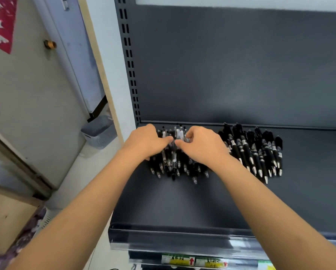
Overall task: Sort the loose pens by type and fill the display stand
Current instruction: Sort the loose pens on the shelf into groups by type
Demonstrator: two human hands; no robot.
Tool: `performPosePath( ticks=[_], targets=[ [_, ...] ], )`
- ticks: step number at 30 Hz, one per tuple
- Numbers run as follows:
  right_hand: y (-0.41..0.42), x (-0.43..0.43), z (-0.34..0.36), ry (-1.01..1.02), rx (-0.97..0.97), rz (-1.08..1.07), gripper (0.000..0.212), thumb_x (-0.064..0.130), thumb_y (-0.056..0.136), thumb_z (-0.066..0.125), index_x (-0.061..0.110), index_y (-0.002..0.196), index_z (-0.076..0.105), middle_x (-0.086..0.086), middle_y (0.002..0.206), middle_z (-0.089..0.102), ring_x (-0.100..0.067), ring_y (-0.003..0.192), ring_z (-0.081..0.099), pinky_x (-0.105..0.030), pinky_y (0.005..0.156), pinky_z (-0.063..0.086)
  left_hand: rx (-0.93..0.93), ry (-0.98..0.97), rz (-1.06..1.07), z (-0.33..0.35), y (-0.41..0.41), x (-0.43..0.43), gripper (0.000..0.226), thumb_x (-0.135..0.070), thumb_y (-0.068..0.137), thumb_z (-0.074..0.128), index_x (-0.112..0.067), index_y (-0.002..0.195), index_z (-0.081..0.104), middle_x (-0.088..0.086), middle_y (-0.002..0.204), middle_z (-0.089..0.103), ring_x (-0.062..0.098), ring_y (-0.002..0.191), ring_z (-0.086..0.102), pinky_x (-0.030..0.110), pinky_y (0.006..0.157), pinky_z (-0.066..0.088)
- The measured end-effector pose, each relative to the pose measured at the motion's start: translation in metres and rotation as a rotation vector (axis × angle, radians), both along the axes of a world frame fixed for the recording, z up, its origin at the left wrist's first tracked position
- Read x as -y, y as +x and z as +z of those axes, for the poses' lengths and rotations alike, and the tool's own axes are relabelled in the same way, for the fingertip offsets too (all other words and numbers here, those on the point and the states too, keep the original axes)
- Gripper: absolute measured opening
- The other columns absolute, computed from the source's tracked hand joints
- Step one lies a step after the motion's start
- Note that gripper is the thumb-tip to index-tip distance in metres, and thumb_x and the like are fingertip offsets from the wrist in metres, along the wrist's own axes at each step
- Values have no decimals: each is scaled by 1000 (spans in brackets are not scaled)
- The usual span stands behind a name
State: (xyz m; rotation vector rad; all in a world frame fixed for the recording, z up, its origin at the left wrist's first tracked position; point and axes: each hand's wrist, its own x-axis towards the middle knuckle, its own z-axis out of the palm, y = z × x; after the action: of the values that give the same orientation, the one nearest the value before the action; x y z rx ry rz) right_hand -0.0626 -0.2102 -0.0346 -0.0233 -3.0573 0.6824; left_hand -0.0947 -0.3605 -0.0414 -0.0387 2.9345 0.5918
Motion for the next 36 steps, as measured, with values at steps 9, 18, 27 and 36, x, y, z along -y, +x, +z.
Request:
performPosePath(
  ticks=[9, 18, 27, 36],
  targets=[
    [-22, 23, -1, 62, 72, -97, 49, 51, 77, 65, 7, 90, 48, -1, 84, 56, -28, 92, 58, -28, 64, 39, -27, 289, -53, -17, -11, 4, 22, -28, 96, 43, -12, 110, 42, 5, 86, 58, 21, 68, 57, 33, 60, 46],
    [-21, 20, 6, 89, 137, -52, 39, 31, 81, 66, 5, 103, 47, -6, 97, 55, -30, 105, 55, -29, 68, 42, -131, 635, -12, -29, -11, 12, 9, -15, 92, 46, -16, 99, 52, 3, 69, 54, 15, 52, 48, 31, 58, 40],
    [-30, 0, -6, -263, 124, -70, 14, 8, 87, 49, 7, 76, 41, -7, 69, 53, -26, 57, 59, -30, 53, 43, -237, 705, -5, -32, -4, 25, 7, -13, 91, 54, -17, 93, 59, 1, 69, 53, 10, 57, 47, 17, 56, 39],
    [-5, -7, 10, -1304, 369, -145, 22, 18, 97, 54, 0, 86, 57, -8, 68, 57, -16, 44, 61, -26, 43, 54, -324, 660, -119, -2, 6, -1, 21, -38, 90, 61, -18, 86, 64, -6, 76, 60, 4, 64, 51, 20, 64, 42]
  ],
)
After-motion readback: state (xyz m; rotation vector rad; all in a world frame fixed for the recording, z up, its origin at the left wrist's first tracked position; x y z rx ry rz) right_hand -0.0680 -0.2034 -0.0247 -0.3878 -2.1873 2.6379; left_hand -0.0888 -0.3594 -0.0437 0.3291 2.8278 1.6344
